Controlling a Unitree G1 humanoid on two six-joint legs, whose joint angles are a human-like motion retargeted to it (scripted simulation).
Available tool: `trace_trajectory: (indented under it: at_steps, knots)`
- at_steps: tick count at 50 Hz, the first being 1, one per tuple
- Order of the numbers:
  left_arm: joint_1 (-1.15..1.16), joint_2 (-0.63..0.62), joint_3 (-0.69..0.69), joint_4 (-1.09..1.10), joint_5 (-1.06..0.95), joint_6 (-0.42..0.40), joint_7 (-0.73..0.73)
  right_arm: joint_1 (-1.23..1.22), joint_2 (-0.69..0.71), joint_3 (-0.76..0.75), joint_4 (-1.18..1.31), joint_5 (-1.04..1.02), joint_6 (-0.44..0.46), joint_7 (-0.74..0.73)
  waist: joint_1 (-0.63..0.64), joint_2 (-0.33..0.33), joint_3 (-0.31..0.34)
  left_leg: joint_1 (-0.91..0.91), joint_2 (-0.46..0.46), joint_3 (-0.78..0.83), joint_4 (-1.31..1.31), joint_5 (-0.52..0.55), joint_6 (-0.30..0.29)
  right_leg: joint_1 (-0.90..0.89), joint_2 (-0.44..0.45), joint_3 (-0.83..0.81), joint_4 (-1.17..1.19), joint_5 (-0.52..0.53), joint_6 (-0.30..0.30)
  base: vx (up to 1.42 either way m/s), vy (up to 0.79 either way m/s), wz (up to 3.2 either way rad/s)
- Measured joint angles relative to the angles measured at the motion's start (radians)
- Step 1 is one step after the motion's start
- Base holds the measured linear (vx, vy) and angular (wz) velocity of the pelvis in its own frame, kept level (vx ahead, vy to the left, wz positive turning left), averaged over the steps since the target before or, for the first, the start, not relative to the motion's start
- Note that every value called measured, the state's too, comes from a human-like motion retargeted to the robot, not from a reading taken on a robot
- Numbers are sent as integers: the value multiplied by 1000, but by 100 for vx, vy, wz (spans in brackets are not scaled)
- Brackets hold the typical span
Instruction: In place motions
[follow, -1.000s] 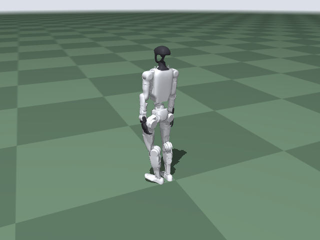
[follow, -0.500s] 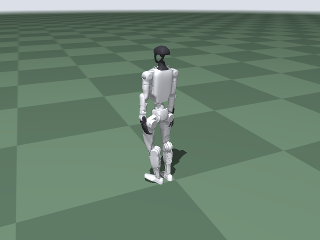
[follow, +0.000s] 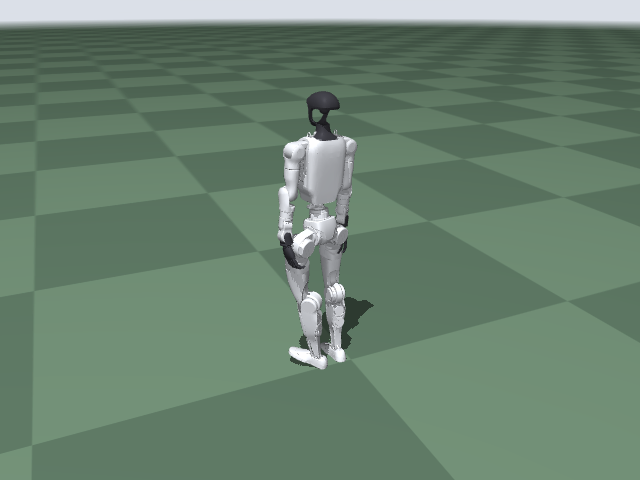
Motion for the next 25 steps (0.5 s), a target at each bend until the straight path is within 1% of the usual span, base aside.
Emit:
trace_trajectory:
  at_steps: [25]
  knots:
    - [3, 3, 3, -2, 1, 2, 0, 0, 0, -1, 3, 2, 3, -1, -10, 2, -8, -4, 1, -3, 4, -12, -3, -4, -8, -6, 1, 4, 2, 0, 0, 0]
